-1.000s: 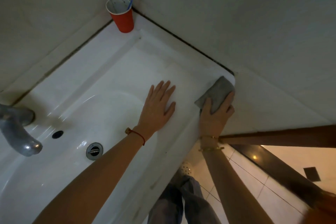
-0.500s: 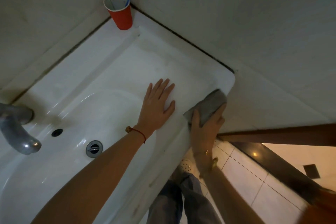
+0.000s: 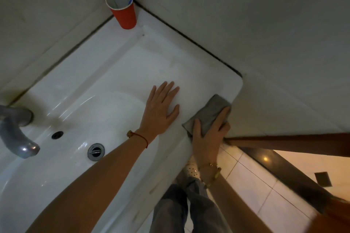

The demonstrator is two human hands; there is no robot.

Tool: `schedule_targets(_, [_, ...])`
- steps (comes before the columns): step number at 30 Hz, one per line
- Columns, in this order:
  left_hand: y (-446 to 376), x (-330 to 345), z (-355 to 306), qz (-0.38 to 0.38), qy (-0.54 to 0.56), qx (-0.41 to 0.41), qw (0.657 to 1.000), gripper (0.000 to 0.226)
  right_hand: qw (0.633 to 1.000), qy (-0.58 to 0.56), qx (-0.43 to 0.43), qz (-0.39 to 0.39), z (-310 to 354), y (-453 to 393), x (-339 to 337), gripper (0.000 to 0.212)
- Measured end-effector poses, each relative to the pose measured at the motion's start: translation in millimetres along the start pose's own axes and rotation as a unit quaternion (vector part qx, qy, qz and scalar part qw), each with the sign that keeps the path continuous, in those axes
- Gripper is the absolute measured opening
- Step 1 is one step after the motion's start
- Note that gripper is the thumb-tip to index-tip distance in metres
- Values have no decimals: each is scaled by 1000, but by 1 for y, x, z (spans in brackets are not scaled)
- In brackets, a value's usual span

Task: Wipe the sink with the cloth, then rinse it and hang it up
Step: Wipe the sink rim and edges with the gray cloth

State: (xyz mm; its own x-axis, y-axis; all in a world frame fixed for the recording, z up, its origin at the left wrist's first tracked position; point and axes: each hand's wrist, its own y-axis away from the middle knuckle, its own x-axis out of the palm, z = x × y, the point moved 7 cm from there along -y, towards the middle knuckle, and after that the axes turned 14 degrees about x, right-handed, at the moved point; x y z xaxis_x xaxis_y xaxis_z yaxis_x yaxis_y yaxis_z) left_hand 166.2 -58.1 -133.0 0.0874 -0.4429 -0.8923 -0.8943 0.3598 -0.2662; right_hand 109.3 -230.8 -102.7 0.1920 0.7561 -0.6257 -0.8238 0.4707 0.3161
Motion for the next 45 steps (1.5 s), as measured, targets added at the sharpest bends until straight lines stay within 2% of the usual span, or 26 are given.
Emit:
schedule_targets(5, [-1, 0, -1, 2, -4, 4, 1000, 54, 998, 20, -37, -48, 31, -77, -20, 85])
schedule_targets(7, [-2, -2, -1, -2, -1, 3, 1000, 53, 997, 14, -37, -69, 34, -82, -22, 80])
schedule_targets(9, [-2, -4, -3, -8, 5, 4, 1000, 53, 998, 18, -31, -60, 25, -60, -15, 79])
schedule_targets(12, [-2, -6, -5, -8, 10, 2, 1000, 53, 999, 33, -15, -4, 1, -11, 2, 84])
schedule_targets(15, [-2, -7, -5, -4, 14, -5, 1000, 53, 998, 33, -38, 31, -1, -14, 2, 93])
schedule_targets(21, [-4, -8, -4, -5, 17, -12, 1000, 53, 998, 4, -46, -33, 34, -89, -22, 82])
schedule_targets(27, [-4, -9, -4, 15, 23, 6, 1000, 53, 999, 24, -22, -3, 4, -3, -1, 86])
schedule_targets(31, [9, -16, 2, 55, 11, 54, 997, 55, 999, -7, 4, 43, -16, 73, 13, 88])
schedule_targets(33, [22, -20, 7, 60, 15, 74, 995, 55, 998, -13, -12, 63, -16, 77, 15, 91])
schedule_targets(36, [34, -22, 8, 64, 34, 90, 993, 54, 998, 16, -45, 40, -4, 41, 9, 94])
schedule_targets(40, [43, -23, 9, 64, 39, 94, 993, 55, 998, 35, -20, -38, 10, 10, 2, 87])
schedule_targets(42, [50, -23, 7, 65, 42, 96, 992, 56, 998, 40, -32, -46, 4, 36, 10, 85])
schedule_targets(45, [56, -22, 12, 71, 54, 91, 992, 58, 999, 38, -31, -20, -25, 121, 29, 87])
